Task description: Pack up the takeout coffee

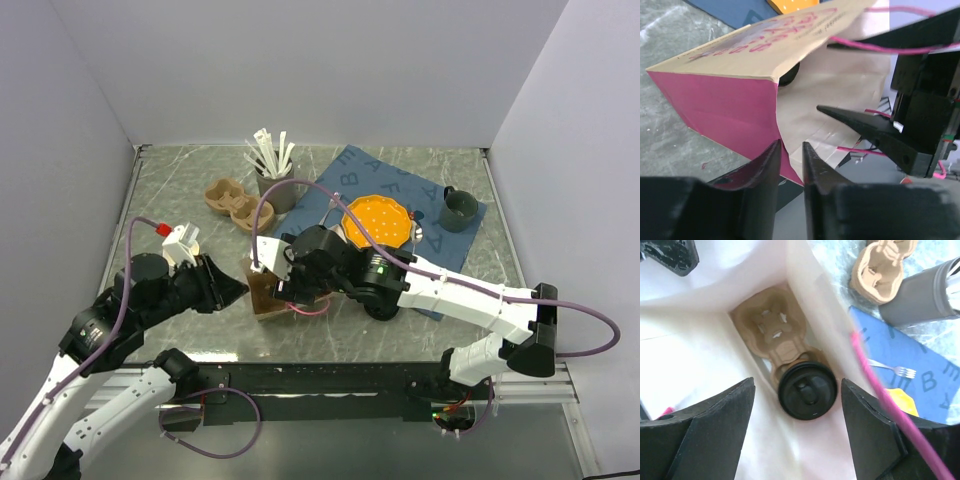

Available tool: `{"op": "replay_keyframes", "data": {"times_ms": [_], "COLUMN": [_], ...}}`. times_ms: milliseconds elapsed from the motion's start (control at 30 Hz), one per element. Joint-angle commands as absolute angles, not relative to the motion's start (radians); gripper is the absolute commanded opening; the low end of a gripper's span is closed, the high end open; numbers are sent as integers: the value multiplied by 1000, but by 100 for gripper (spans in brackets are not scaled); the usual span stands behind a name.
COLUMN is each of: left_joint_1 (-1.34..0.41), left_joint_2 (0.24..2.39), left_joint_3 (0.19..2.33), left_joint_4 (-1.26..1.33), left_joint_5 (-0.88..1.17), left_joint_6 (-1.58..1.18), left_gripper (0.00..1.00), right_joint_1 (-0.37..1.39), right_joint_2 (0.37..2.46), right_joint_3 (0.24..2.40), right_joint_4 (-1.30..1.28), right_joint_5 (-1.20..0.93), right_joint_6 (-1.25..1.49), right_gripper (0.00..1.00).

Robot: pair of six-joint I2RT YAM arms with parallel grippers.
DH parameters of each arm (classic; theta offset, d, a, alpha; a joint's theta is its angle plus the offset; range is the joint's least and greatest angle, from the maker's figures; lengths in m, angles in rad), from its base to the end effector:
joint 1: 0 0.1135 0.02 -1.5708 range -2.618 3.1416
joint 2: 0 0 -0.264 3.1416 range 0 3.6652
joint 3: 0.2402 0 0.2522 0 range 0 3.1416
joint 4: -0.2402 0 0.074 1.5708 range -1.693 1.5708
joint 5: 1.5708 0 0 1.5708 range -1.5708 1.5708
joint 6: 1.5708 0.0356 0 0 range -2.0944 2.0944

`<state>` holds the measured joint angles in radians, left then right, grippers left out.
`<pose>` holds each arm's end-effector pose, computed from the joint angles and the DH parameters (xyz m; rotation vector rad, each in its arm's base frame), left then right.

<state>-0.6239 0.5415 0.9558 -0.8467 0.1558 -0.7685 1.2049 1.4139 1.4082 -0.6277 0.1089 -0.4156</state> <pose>0.0722 -0.0588 0.3574 -0.0483 2.1565 -1.0130 0.1153 0.2902 0.3681 -1.5643 1.5730 0.3201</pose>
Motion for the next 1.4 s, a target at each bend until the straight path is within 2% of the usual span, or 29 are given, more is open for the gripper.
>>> {"op": "replay_keyframes", "data": {"times_ms": [0, 67, 100, 200, 300, 500, 767, 967, 1033, 1367], "left_joint_1": [-629, -629, -629, -629, -629, -629, -629, -629, -629, -629], "left_joint_2": [563, 569, 575, 595, 623, 652, 650, 652, 650, 689], "left_joint_3": [1014, 1034, 1041, 1083, 1133, 1187, 1186, 1177, 1172, 1200], "left_joint_4": [-860, -858, -854, -848, -856, -856, -798, -733, -713, -726], "left_joint_5": [89, 68, 64, 25, 3, -83, -179, -236, -251, -333], "left_joint_6": [-825, -824, -819, -795, -753, -700, -670, -649, -640, -666], "left_gripper": [35, 44, 53, 63, 68, 71, 79, 91, 99, 97], "right_joint_1": [1206, 1206, 1206, 1203, 1189, 1167, 1118, 1100, 1095, 1054], "right_joint_2": [1376, 1374, 1373, 1379, 1407, 1473, 1525, 1543, 1546, 1552], "right_joint_3": [1425, 1436, 1451, 1491, 1538, 1603, 1724, 1818, 1833, 1875], "right_joint_4": [-609, -617, -621, -646, -684, -745, -785, -824, -836, -844], "right_joint_5": [69, 64, 63, 69, 90, 5, -107, -110, -91, -81], "right_joint_6": [-339, -307, -298, -258, -196, -173, -172, -137, -115, -25], "right_gripper": [72, 71, 70, 69, 71, 70, 60, 65, 64, 56]}}
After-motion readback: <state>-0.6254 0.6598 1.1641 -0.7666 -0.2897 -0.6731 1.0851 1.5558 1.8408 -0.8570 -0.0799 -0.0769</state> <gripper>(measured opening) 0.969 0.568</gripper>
